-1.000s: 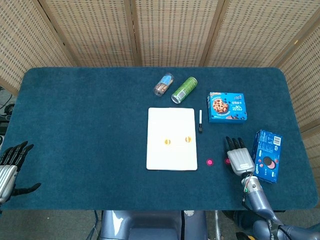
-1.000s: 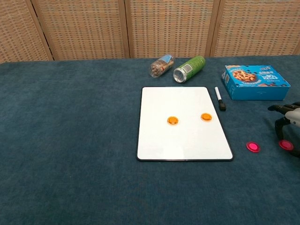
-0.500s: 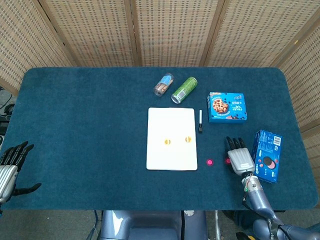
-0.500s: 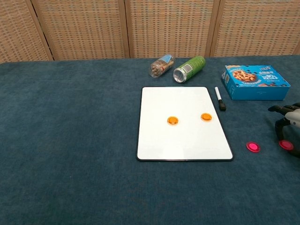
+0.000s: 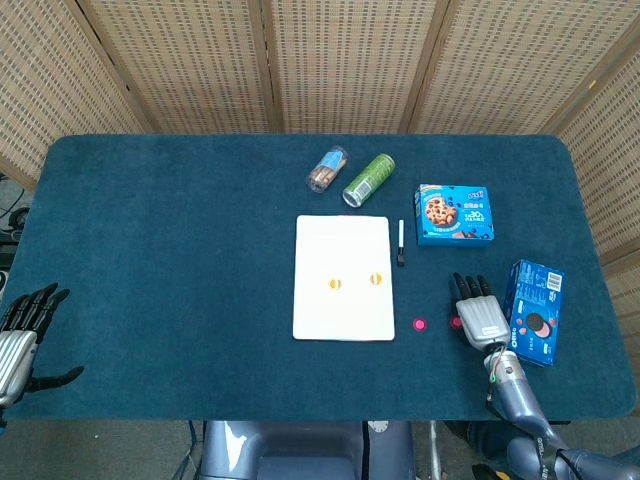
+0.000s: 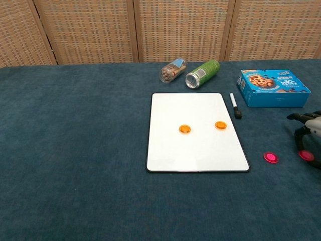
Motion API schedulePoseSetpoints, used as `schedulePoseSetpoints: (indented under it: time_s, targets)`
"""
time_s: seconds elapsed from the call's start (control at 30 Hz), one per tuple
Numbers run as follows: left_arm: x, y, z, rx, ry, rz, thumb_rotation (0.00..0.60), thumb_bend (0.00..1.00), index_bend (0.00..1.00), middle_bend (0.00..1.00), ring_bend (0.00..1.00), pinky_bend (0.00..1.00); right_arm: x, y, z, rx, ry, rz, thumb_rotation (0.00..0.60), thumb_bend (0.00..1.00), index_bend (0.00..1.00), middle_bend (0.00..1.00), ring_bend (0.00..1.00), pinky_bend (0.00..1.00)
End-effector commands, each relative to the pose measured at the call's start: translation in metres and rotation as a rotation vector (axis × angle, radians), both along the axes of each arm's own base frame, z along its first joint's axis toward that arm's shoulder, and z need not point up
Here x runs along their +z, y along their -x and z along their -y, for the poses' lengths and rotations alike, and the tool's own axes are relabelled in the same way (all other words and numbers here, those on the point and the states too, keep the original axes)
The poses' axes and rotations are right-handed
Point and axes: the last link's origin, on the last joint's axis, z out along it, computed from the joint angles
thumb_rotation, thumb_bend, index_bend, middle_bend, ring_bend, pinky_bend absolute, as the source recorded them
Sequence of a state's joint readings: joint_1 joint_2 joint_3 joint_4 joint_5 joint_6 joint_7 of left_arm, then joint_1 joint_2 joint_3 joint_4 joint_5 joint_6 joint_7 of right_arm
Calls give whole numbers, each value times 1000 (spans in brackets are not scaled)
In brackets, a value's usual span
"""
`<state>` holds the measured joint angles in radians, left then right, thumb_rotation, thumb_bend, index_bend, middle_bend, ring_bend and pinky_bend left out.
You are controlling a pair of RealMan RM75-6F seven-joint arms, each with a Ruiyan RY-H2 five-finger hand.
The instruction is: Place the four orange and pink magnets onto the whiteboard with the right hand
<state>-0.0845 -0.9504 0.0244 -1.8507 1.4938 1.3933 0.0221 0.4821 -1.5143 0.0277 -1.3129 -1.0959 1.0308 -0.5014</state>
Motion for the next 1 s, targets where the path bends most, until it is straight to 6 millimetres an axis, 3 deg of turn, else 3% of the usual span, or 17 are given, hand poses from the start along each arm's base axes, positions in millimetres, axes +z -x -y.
schedulePoseSetpoints:
  time_s: [0.03, 0.73, 1.0]
  targets:
    - [0, 0, 0, 0, 0, -1, 600, 0, 0, 0, 0, 0, 0, 1, 0, -2, -1, 3, 600, 365, 554, 0, 0, 0]
    - [2, 1, 1, -1, -4, 5, 600, 0, 0, 0, 0, 0, 3, -8, 0, 25, 10, 24, 600, 385, 561, 0, 0, 0]
    - [1, 0, 1, -2, -1, 5, 600, 0, 0, 0, 0, 0, 9, -47, 18, 110, 27, 37, 600, 385, 561, 0, 0, 0]
